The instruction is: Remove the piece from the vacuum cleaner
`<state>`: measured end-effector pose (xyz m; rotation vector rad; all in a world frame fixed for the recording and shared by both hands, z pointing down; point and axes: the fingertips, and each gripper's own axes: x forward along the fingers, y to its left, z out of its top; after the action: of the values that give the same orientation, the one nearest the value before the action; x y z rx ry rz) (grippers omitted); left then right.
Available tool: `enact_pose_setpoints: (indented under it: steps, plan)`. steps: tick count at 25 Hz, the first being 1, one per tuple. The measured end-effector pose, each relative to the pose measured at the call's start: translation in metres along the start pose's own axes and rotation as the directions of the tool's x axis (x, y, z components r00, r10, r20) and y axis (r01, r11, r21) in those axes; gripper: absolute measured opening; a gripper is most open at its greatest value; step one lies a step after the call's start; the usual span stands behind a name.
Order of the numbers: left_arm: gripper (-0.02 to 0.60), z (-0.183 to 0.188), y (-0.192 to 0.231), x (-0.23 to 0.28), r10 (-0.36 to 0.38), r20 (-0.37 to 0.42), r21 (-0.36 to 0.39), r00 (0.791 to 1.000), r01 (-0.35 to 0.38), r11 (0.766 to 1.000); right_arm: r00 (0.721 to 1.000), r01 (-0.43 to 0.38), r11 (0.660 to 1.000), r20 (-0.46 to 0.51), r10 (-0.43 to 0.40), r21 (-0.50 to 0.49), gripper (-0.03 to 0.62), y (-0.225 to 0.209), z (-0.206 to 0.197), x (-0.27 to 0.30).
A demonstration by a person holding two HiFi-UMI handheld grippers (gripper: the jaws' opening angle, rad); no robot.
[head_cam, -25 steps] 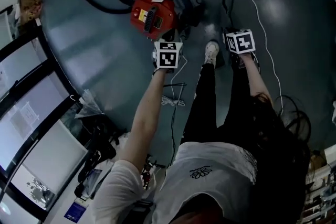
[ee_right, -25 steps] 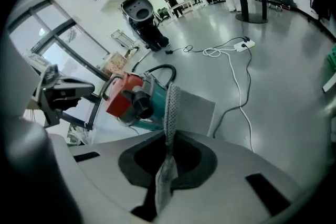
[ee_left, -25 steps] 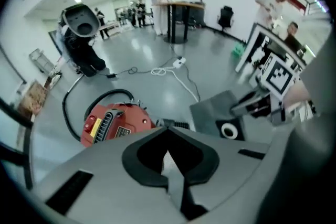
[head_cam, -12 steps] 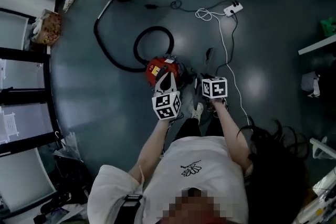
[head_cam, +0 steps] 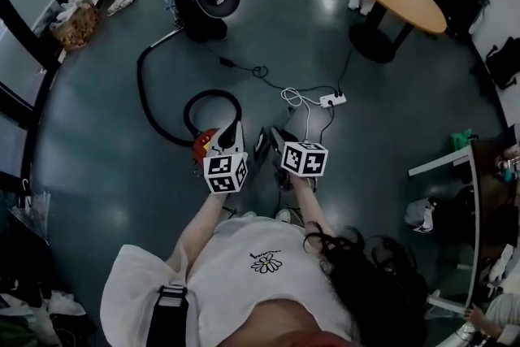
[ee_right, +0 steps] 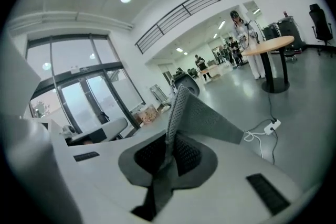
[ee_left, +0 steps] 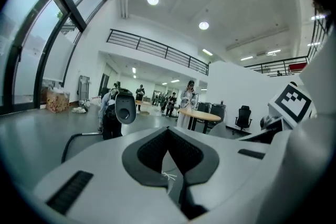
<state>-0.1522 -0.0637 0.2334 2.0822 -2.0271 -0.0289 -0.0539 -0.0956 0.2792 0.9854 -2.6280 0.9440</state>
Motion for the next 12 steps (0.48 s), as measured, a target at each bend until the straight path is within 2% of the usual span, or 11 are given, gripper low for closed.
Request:
enact_pose_setpoints:
  steps: [6,12]
  plan:
    - [0.003,0.061,-0.008,-0.006,-0.017,0.170,0.031,0.985,0.012,0.999,0.980,-0.058,0.994,0.184,0.075,-0.095,0.028,0.033,0.084,-0.024]
    - [0.003,0.117,-0.025,-0.013,-0.054,0.289,0.087,0.956,0.030,0.996,0.948,-0.010,0.977,0.308,0.077,-0.212,0.028,0.055,0.141,-0.049]
